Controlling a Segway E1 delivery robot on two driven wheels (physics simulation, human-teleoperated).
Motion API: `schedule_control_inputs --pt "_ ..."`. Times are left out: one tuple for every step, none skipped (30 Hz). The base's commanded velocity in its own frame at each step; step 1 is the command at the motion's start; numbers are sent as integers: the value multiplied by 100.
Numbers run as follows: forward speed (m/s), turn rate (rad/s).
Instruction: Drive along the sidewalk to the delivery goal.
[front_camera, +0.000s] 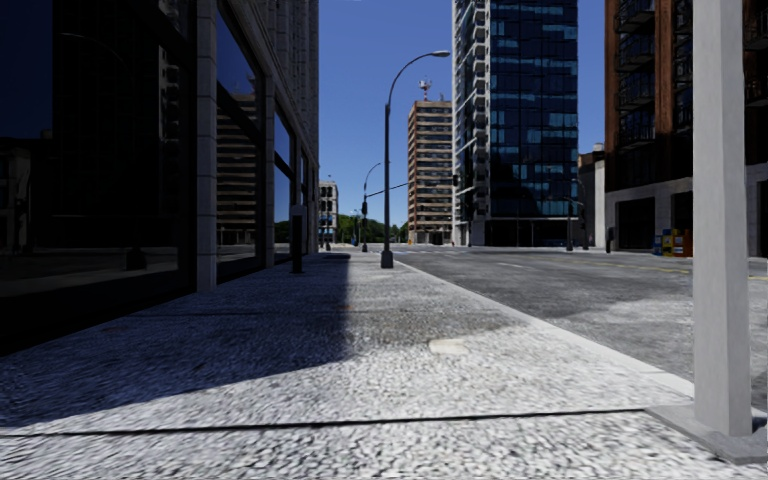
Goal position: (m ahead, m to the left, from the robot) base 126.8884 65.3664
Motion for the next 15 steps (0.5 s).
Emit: schedule_control_inputs --pt "200 0" --pt "200 0" --pt "200 0" --pt "200 0" --pt "200 0" --pt "200 0" --pt "200 0" --pt "200 0" --pt "200 0" --pt "200 0" --pt "200 0" --pt "200 0" --pt "200 0" --pt "200 0" --pt "200 0"
